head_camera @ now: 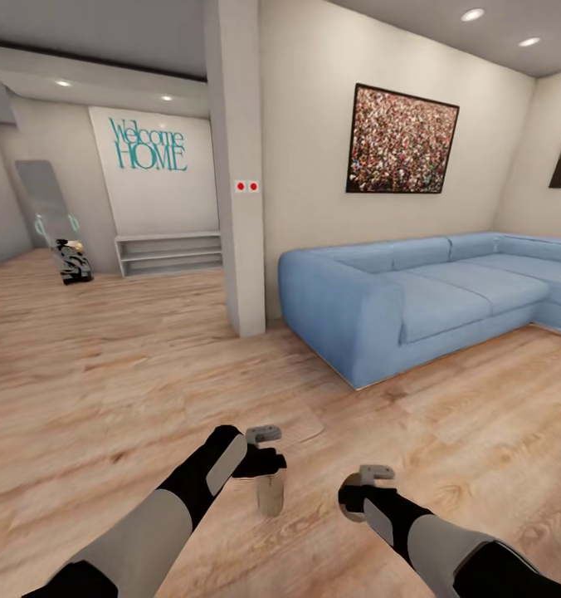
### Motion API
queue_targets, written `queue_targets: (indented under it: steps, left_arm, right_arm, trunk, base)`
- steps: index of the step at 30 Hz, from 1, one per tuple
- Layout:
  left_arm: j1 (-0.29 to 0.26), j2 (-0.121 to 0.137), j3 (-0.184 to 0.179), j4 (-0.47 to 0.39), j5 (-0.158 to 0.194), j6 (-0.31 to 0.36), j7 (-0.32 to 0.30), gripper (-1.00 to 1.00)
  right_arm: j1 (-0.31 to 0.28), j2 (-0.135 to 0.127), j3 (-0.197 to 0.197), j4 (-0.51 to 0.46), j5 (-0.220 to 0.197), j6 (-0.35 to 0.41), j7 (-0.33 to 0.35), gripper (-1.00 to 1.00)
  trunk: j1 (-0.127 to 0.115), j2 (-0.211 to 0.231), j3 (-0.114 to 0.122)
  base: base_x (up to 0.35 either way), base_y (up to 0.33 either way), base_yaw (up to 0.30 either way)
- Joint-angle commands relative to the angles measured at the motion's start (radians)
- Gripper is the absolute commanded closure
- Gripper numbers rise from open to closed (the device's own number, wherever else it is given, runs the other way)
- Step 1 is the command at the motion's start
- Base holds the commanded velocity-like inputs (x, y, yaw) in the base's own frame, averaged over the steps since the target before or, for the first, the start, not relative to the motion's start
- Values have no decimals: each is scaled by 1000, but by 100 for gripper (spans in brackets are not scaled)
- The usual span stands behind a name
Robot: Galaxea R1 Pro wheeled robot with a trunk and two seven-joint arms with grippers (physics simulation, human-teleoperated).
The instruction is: Place each of the two pumpkins and all three candles from the living room inside a cabinet in the living room (use any cabinet), then make sure every cabinet is closed, and position the cauldron so it is next to a table in the living room.
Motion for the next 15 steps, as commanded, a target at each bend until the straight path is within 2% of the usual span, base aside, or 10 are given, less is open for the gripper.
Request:
queue_targets:
  steps: [1, 7, 12, 15]
  left_arm:
    - [-1, 1, -4, -1, 11, 2, 9, -100]
    - [0, 1, -5, -6, 10, 5, 12, -100]
    - [-1, 1, -7, -4, -5, 10, 52, -100]
    - [-2, 4, -7, 18, -36, 12, 67, -100]
  right_arm:
    - [0, 0, 9, -3, -7, 6, -6, 100]
    - [0, 0, 9, -5, -8, 7, -6, 100]
    - [-1, -5, -2, -16, -12, 10, -10, 100]
    - [-2, -9, -3, -196, -12, 76, -15, 100]
  trunk:
    - [0, 0, -1]
    - [0, 0, -1]
    - [0, 0, -1]
    - [0, 0, -1]
  base:
    - [269, 0, 0]
    - [39, 0, 0]
    - [2, 0, 0]
    - [0, 0, 0]
